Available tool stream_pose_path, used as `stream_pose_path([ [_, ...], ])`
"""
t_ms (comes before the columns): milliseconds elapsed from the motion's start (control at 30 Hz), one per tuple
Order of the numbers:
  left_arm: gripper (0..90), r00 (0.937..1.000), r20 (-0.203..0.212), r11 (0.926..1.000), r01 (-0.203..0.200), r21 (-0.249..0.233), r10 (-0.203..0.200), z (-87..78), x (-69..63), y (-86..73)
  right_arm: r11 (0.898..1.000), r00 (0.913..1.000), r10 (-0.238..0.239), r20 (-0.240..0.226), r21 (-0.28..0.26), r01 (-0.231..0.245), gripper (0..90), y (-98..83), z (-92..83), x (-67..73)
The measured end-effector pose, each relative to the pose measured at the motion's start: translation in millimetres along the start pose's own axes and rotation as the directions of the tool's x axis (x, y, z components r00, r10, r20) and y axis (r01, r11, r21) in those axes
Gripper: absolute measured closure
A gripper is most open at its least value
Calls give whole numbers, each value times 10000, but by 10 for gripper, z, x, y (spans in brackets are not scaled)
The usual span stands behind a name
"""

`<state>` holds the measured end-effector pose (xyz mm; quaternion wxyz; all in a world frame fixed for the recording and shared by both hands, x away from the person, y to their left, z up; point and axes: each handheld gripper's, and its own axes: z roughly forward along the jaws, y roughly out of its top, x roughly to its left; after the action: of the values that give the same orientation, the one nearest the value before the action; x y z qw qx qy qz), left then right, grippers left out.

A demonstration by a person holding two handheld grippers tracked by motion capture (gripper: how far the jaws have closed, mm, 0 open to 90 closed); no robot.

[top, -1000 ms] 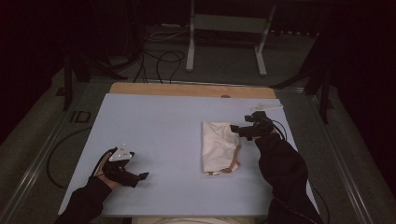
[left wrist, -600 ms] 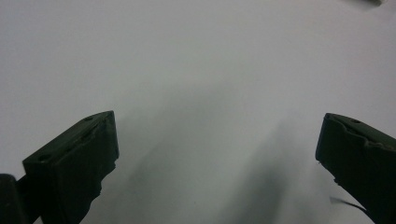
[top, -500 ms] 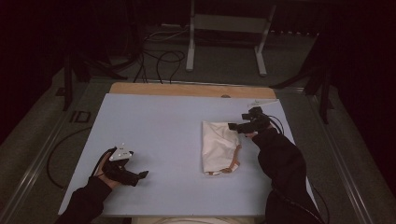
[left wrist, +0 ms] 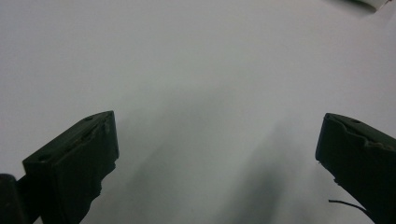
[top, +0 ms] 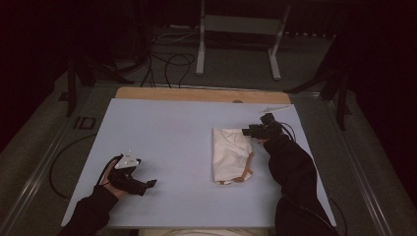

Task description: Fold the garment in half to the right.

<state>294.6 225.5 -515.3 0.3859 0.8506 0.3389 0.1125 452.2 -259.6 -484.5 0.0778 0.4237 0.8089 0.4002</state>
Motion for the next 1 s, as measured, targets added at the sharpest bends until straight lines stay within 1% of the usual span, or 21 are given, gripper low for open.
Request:
stream_pose_path([
  [67, 1, 10000, 15, 10000, -6, -4, 6, 0, -1, 0, 9999, 9999, 37, 116, 105, -38, 536, -19, 47, -19],
  [133, 1, 10000, 6, 10000, -13, 6, 13, 2, -1, 0, 9997, 9999, 64, 124, 250, -67, 543, -40, 91, -34],
  [233, 1, 10000, 38, 10000, -4, 24, 4, 9, 0, 0, 9987, 9999, -27, 140, 510, 20, 578, -76, 157, -38],
  [300, 1, 10000, 36, 10000, 12, 21, -12, 12, -3, 0, 9978, 10000, -40, 0, 663, 40, 639, -98, 196, -35],
  [333, 1, 10000, 25, 10000, 16, 9, -16, 11, -1, 0, 9971, 9999, -114, -37, 747, 117, 698, -106, 211, -27],
  [367, 1, 10000, 25, 10000, 16, 9, -16, 11, -1, 0, 9971, 9999, -114, -37, 747, 117, 698, -106, 211, -27],
  [400, 1, 10000, 15, 10000, 61, -30, -61, 10, 2, 1, 9962, 9998, -221, -11, 847, 222, 748, -110, 219, -16],
  [433, 1, 10000, 15, 10000, 80, -55, -80, 9, 4, 1, 9958, 9997, -238, 95, 891, 228, 860, -105, 221, -2],
  [467, 1, 9999, 13, 9999, 103, -68, -103, 8, 6, 1, 9959, 9997, -219, 139, 876, 206, 884, -95, 214, 0],
  [500, 1, 9999, 18, 9999, 100, -62, -100, 6, 7, 1, 9961, 9996, -224, 174, 858, 209, 889, -82, 204, 11],
  [567, 1, 10000, 27, 10000, 73, -57, -73, 8, 3, 3, 9949, 9980, -556, 310, 860, 527, 892, -43, 182, 54],
  [633, 1, 10000, 27, 10000, 51, -20, -51, 10, -2, 4, 9945, 9958, -826, 400, 679, 798, 893, 9, 146, 108],
  [700, 1, 10000, 25, 10000, 42, -12, -42, 11, -3, 5, 9941, 9935, -1039, 472, 370, 1022, 893, 65, 98, 165],
  [767, 1, 10000, 6, 10000, 69, -41, -69, 9, -2, 6, 9926, 9918, -1213, 412, 106, 1210, 893, 122, 41, 222],
  [833, 1, 10000, 21, 9999, 79, -63, -79, 6, 1, 8, 9883, 9874, -1511, 460, -152, 1520, 893, 178, -18, 282],
  [900, 1, 10000, 26, 10000, 75, -59, -75, 7, -2, 9, 9846, 9849, -1653, 520, -479, 1678, 893, 227, -90, 331],
  [933, 1, 10000, 29, 10000, 55, -51, -55, 9, -2, 9, 9824, 9829, -1732, 626, -598, 1769, 892, 247, -125, 352],
  [967, 1, 10000, 42, 10000, 63, -43, -63, 12, -5, 9, 9792, 9795, -1825, 854, -741, 1889, 893, 259, -160, 362],
  [1000, 1, 10000, 45, 10000, 11, -16, -11, 13, -6, 9, 9777, 9781, -1828, 997, -867, 1915, 893, 265, -193, 358],
])
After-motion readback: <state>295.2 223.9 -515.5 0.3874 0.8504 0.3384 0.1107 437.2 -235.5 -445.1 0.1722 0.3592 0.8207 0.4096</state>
